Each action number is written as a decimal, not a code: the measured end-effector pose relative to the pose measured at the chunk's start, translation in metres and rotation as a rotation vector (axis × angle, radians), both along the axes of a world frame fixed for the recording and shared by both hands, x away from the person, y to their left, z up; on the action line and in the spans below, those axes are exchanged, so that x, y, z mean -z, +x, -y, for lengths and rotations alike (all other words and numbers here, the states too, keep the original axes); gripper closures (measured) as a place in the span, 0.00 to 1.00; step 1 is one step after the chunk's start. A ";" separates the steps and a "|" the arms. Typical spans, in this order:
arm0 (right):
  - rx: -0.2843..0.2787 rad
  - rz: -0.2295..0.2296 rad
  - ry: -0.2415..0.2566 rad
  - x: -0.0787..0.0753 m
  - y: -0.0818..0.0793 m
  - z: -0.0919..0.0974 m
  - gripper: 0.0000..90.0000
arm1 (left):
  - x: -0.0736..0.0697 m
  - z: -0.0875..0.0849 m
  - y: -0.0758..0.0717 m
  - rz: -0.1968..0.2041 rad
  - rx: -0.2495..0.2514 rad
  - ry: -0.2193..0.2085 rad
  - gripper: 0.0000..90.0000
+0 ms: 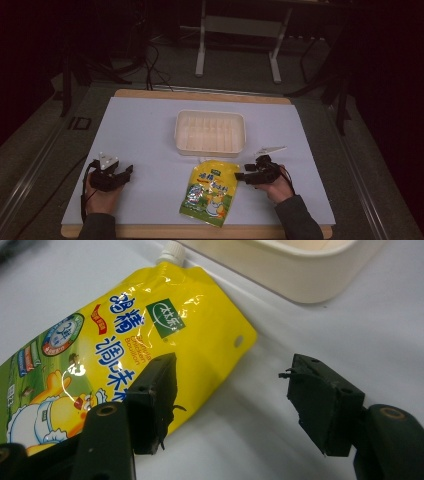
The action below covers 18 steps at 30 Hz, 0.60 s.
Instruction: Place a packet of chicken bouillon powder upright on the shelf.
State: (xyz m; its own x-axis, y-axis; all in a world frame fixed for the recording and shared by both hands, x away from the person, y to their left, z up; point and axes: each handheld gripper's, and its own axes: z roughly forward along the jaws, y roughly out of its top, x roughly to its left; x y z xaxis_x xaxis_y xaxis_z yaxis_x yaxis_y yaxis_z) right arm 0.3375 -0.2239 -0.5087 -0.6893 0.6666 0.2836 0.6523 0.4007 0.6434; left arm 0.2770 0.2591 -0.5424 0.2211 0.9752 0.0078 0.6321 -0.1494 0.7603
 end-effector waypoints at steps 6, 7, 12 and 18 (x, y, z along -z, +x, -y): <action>-0.037 -0.018 0.001 0.007 0.004 -0.011 0.45 | 0.000 0.000 0.000 -0.004 -0.002 -0.001 0.47; -0.037 -0.018 0.001 0.007 0.004 -0.011 0.45 | 0.000 0.000 0.000 -0.004 -0.002 -0.001 0.47; -0.061 -0.064 0.008 0.012 0.008 -0.022 0.49 | 0.000 0.000 0.000 -0.004 0.001 0.002 0.47; -0.100 -0.096 0.010 0.015 0.008 -0.031 0.54 | 0.000 0.000 0.000 -0.005 0.003 0.004 0.47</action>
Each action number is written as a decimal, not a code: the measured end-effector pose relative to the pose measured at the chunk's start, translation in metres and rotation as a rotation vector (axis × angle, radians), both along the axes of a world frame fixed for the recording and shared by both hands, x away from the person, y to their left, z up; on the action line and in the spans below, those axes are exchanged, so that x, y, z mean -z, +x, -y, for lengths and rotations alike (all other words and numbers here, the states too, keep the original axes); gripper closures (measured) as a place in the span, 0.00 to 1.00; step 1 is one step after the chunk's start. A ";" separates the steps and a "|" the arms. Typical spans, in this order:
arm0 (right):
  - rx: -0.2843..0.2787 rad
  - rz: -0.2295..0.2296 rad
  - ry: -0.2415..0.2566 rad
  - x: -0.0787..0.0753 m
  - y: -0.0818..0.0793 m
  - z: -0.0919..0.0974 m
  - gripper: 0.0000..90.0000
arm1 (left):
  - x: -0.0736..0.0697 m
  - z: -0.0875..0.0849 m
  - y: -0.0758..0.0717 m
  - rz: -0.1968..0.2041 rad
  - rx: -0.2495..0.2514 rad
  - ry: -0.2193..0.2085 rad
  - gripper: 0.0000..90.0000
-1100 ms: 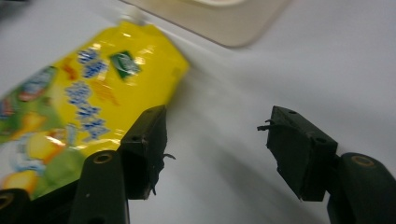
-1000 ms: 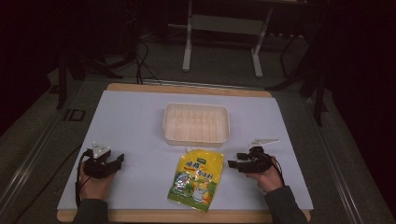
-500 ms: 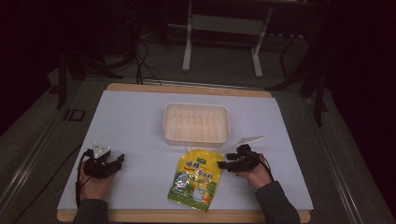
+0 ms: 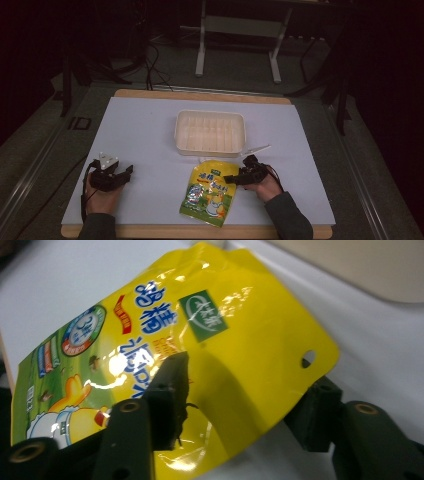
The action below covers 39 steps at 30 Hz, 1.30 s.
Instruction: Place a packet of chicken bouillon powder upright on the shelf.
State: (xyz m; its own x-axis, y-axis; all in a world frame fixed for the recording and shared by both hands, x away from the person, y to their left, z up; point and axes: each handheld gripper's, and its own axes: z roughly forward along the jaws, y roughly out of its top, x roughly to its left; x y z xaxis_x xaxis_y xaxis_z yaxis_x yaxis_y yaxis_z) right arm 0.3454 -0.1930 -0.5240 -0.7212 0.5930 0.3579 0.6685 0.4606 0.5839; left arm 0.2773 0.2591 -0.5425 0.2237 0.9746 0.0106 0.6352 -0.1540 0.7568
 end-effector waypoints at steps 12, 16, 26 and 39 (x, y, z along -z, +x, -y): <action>-0.050 -0.048 -0.039 0.000 0.001 -0.016 0.84 | 0.000 0.001 0.000 -0.003 0.004 0.011 0.47; -0.056 -0.039 -0.065 -0.003 0.001 -0.018 0.99 | 0.000 0.001 0.000 -0.002 0.005 0.009 0.47; -0.074 -0.001 -0.068 -0.012 -0.003 -0.018 1.00 | 0.000 0.001 0.000 -0.002 0.001 0.007 0.46; -0.084 0.069 -0.037 -0.036 -0.004 -0.022 1.00 | 0.000 0.001 0.000 -0.001 -0.001 0.007 0.46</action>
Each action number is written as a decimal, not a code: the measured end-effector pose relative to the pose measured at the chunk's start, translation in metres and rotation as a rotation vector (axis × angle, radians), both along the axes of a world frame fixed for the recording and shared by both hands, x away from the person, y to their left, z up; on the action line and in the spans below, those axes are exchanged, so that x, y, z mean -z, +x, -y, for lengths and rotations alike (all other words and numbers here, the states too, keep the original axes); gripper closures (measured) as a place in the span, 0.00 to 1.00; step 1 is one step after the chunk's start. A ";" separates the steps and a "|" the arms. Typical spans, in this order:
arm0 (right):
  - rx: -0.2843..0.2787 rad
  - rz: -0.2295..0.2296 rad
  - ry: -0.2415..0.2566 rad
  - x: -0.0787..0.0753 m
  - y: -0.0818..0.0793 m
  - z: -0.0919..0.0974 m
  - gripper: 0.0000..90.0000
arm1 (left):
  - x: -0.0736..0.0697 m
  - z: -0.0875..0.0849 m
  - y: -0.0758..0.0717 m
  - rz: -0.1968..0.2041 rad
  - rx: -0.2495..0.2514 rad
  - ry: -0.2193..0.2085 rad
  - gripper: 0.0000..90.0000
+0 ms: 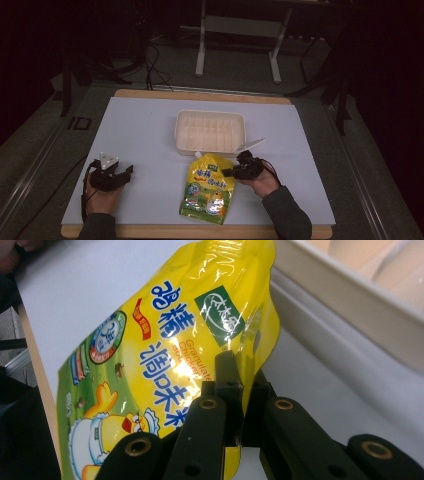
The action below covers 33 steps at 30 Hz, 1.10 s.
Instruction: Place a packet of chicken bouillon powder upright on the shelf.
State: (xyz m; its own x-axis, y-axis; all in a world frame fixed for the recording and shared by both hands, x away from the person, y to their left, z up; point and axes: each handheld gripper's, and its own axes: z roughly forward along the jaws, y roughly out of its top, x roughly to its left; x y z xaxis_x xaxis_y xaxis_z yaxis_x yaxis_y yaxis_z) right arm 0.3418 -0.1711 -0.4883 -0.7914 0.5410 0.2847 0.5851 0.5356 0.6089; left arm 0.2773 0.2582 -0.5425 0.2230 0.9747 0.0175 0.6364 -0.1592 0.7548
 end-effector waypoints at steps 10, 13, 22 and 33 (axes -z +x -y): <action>-0.027 0.045 0.016 -0.020 0.005 -0.013 1.00 | 0.000 0.000 0.000 -0.001 0.000 -0.002 0.46; -0.042 0.058 0.007 -0.026 0.006 -0.018 1.00 | 0.000 -0.001 0.000 -0.002 0.001 -0.001 0.46; -0.038 0.093 0.019 -0.044 0.011 -0.020 1.00 | 0.000 0.000 0.000 0.000 0.000 -0.001 0.46; -0.035 0.142 0.023 -0.065 0.011 -0.014 1.00 | 0.000 0.000 0.000 -0.001 -0.002 0.000 0.46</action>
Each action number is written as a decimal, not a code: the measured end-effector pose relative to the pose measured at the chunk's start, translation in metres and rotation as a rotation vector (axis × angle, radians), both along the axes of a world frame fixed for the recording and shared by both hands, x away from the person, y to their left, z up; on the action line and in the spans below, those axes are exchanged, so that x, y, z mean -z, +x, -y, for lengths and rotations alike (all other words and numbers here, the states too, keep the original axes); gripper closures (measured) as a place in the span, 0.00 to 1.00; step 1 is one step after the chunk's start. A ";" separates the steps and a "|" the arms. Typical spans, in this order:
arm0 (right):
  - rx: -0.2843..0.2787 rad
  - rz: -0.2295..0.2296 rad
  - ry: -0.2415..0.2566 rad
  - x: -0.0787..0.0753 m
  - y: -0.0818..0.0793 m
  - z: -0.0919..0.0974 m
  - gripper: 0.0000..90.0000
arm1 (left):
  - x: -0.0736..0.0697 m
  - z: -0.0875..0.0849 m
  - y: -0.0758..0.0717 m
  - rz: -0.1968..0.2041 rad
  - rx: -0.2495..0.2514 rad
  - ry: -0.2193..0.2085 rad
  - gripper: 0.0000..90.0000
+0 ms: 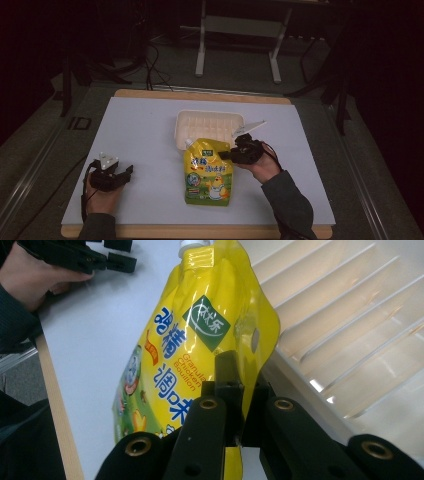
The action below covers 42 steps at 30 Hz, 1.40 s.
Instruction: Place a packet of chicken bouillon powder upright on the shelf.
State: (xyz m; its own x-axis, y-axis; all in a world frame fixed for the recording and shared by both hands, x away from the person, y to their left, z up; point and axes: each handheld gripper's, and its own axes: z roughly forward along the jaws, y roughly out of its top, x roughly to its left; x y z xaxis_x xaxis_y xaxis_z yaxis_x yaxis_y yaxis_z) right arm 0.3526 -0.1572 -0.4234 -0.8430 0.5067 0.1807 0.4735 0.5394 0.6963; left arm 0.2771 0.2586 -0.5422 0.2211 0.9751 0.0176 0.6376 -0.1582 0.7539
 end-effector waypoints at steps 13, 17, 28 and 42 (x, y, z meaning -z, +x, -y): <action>-0.093 -0.042 0.047 -0.009 -0.008 0.008 1.00 | 0.000 0.000 0.000 0.004 -0.002 0.000 0.46; -0.133 -0.068 0.062 -0.009 -0.010 0.011 0.99 | 0.000 0.000 0.000 0.004 -0.002 0.002 0.46; -0.250 -0.119 0.037 -0.007 -0.017 0.016 0.95 | 0.000 0.001 0.000 0.003 -0.001 0.004 0.46; -0.306 -0.187 0.020 -0.013 -0.024 0.007 0.99 | 0.000 0.001 0.000 0.002 -0.002 0.003 0.46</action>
